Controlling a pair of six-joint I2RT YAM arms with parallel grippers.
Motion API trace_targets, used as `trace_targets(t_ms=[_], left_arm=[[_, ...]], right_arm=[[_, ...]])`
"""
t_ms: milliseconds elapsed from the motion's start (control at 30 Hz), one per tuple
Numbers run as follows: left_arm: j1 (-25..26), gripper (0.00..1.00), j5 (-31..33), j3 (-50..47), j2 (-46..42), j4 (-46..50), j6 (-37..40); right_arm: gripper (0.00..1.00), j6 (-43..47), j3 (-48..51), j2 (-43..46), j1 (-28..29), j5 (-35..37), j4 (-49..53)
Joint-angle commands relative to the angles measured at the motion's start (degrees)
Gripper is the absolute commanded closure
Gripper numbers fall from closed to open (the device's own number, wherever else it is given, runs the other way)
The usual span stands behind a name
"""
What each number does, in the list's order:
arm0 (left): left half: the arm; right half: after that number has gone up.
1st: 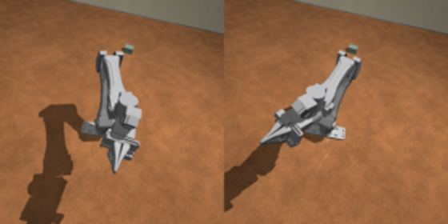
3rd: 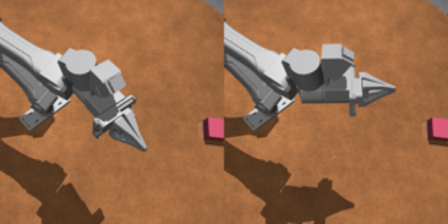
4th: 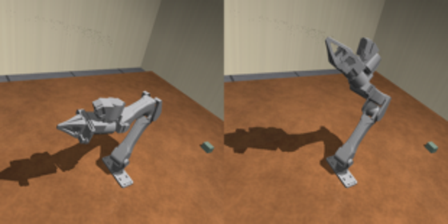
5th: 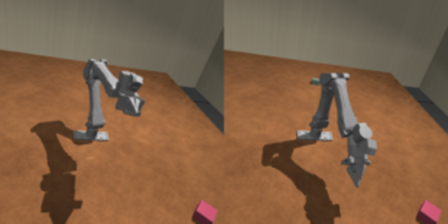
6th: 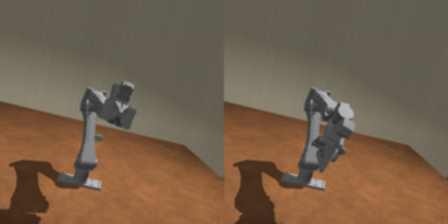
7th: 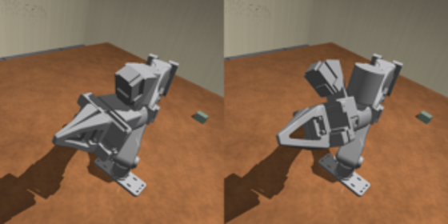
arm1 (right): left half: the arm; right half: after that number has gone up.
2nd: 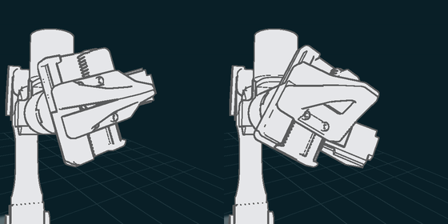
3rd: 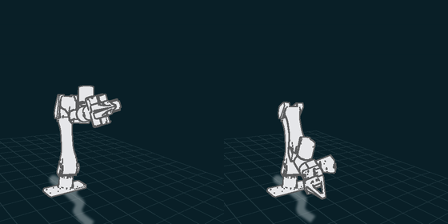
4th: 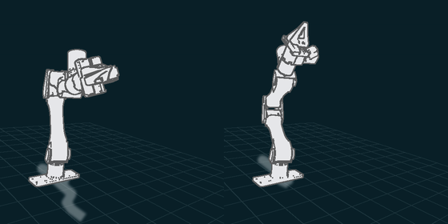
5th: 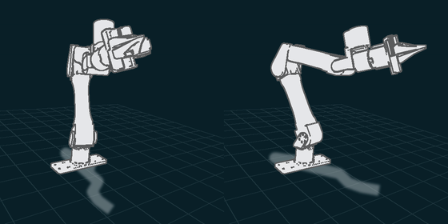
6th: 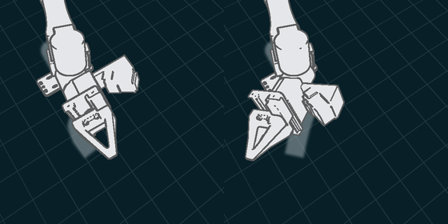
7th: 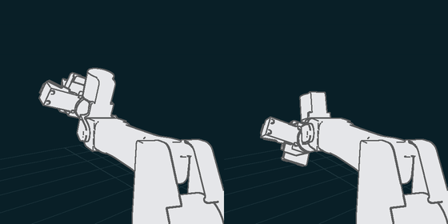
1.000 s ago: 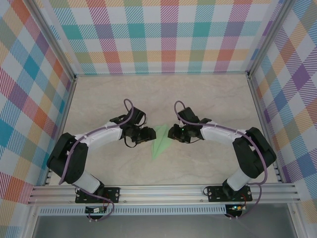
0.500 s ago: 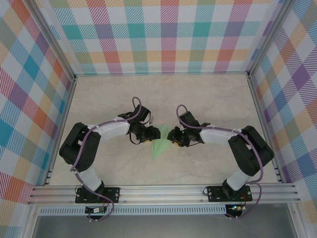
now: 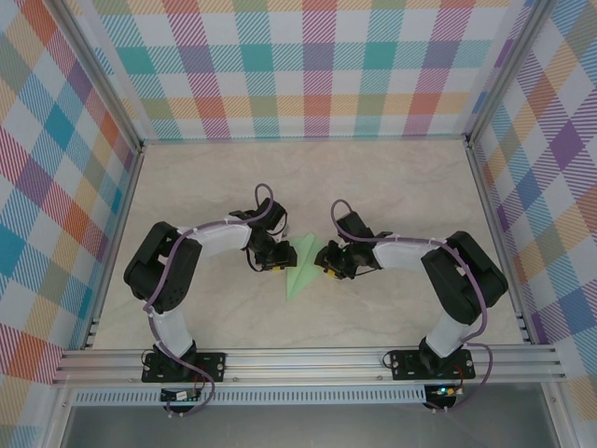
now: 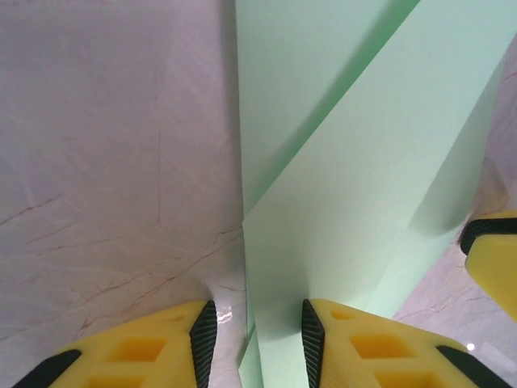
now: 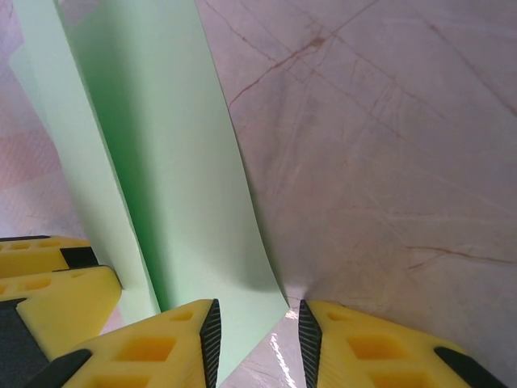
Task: Fold a paper plane with a square sheet of paper (pick it up from the middle)
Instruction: Turn over the paper at the center of the table.
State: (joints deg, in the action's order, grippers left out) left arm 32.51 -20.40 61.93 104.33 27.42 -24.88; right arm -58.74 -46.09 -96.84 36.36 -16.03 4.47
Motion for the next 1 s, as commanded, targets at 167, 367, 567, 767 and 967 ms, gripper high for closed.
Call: trace_targets(t_ms=[167, 367, 567, 767, 967], left_arm=[[-0.34, 0.68, 0.86, 0.6, 2.98, 2.38, 3.02], [0.25, 0.68, 0.18, 1.09, 3.42, 2.24, 3.15], [0.58, 0.74, 1.85, 1.75, 3.59, 2.88, 2.99], [0.61, 0.77, 3.67, 2.05, 3.93, 3.93, 2.79], [0.52, 0.79, 6.34, 2.27, 3.72, 4.98, 2.39]], right_arm=[[0.69, -1.33, -0.8, -2.44, 0.48, -2.7, -6.06], [0.68, -1.33, -1.17, -3.4, 0.47, -3.05, -6.95], [0.69, -2.02, -0.68, -3.28, 0.47, -4.15, -9.96], [0.65, -1.55, -1.2, -3.69, 0.48, -4.35, -9.81], [0.59, -0.79, -0.43, -2.38, 0.47, -4.25, -11.63]])
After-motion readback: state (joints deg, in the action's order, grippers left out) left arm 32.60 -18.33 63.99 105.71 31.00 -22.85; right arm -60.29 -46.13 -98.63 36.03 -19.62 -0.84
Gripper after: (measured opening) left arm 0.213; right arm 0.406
